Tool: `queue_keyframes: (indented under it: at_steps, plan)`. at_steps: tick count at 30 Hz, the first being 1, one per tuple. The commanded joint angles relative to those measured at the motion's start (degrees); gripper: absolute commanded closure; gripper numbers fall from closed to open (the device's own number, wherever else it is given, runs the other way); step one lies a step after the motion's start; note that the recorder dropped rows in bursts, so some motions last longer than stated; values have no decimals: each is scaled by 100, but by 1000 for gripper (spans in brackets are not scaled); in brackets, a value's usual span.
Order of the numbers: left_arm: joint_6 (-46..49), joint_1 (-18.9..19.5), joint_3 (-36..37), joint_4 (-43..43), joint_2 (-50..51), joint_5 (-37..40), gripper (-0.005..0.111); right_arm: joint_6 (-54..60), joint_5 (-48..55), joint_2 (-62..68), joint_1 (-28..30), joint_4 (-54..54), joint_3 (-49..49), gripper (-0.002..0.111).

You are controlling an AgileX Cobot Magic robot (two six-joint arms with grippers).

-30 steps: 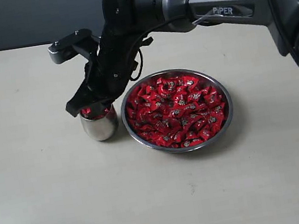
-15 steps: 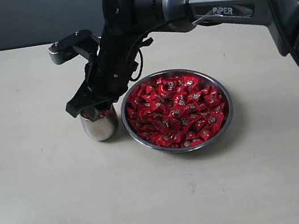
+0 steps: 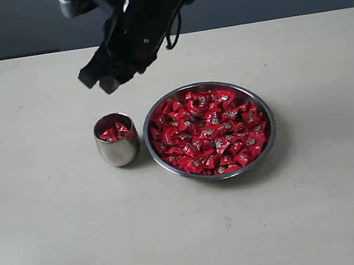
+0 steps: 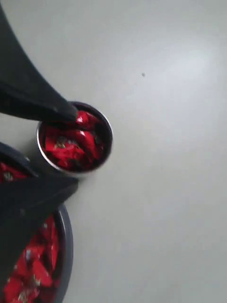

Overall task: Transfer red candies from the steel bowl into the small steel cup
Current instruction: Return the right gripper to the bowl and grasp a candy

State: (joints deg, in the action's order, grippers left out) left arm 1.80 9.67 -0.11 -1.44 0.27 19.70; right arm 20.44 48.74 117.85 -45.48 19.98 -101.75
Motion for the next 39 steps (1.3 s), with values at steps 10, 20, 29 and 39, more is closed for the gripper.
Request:
queue_keyframes:
  at_steps: [10,20,29,39]
  plan:
    - [-11,9,11,-11,-27,-55,106,-635,241,-235,1300,-674,227,70]
    - [-11,9,11,-11,-27,-55,106,-899,-647,-235,1697,-723,1579,70]
    - [-11,9,11,-11,-27,-55,106,-2864,-608,-141,1696,-1926,1728,73]
    - [-11,9,11,-11,-27,-55,106,-3012,-431,227,1696,-1826,1728,78]
